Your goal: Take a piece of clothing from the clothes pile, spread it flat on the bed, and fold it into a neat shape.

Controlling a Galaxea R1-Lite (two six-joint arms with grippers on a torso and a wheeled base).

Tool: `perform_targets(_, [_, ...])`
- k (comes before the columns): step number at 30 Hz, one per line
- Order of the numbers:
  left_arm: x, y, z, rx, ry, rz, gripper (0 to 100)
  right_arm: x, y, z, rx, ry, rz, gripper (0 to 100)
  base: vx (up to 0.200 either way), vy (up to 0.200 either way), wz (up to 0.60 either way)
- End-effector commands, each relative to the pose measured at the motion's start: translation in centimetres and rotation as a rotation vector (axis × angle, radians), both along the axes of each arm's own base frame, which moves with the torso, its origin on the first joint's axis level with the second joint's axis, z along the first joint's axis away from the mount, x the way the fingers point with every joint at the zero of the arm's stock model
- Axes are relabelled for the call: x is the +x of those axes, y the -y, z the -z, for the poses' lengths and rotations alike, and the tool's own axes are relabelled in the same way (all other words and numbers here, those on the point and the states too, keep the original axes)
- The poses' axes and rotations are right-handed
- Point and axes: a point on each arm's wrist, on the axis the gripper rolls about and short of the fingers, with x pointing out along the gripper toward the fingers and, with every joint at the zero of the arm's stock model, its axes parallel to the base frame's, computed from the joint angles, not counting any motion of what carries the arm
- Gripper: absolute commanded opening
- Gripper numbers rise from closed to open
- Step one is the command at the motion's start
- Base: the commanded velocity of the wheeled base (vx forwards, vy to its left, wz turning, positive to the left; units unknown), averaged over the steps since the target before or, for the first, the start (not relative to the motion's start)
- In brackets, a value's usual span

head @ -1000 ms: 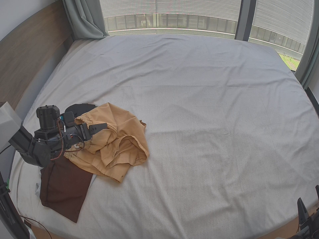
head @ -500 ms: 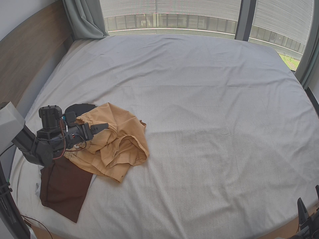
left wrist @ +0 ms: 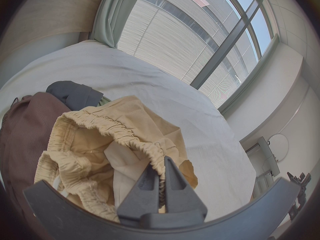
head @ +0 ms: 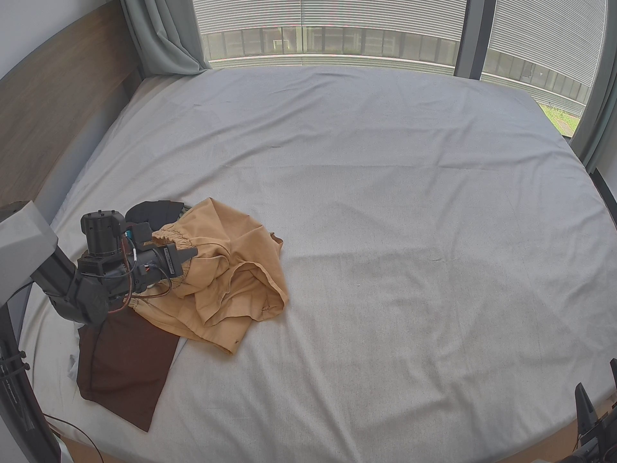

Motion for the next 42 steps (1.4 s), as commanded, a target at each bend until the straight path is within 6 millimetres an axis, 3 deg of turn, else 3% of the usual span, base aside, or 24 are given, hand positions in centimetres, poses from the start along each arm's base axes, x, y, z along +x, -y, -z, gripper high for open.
perform_targets(1, [-1.1,0.0,-0.2,-0.004,-0.011,0.001,0,0.0,0.0,0.5,0.0,-0.003,-0.001,100,0.0,0.0,0.0])
perform_targets(4, [-1.8,0.0,-0.7,-0.009,-0.005,0.003,0,0.0,0.0,0.5,0.0,-0.003,-0.001,100,0.0,0.0,0.0])
perform_targets(11, [-4.5,0.3,-4.0,-0.131,-0.003,0.014,0,0.0,0.0,0.5,0.0,-0.003,-0.001,100,0.0,0.0,0.0])
perform_targets(21, [-5.9,0.2,-4.6,-0.156,-0.016,0.001,0,0.0,0.0,0.5,0.0,-0.003,-0.001,100,0.0,0.0,0.0])
perform_targets(30, [-7.2,1.2,-7.5,-0.193,0.058,0.025,0,0.0,0.0,0.5,0.0,-0.003,-0.001,100,0.0,0.0,0.0])
perform_targets(42, [-8.9,1.7,-8.7,-0.21,0.089,0.001,0,0.0,0.0,0.5,0.0,-0.003,-0.001,100,0.0,0.0,0.0])
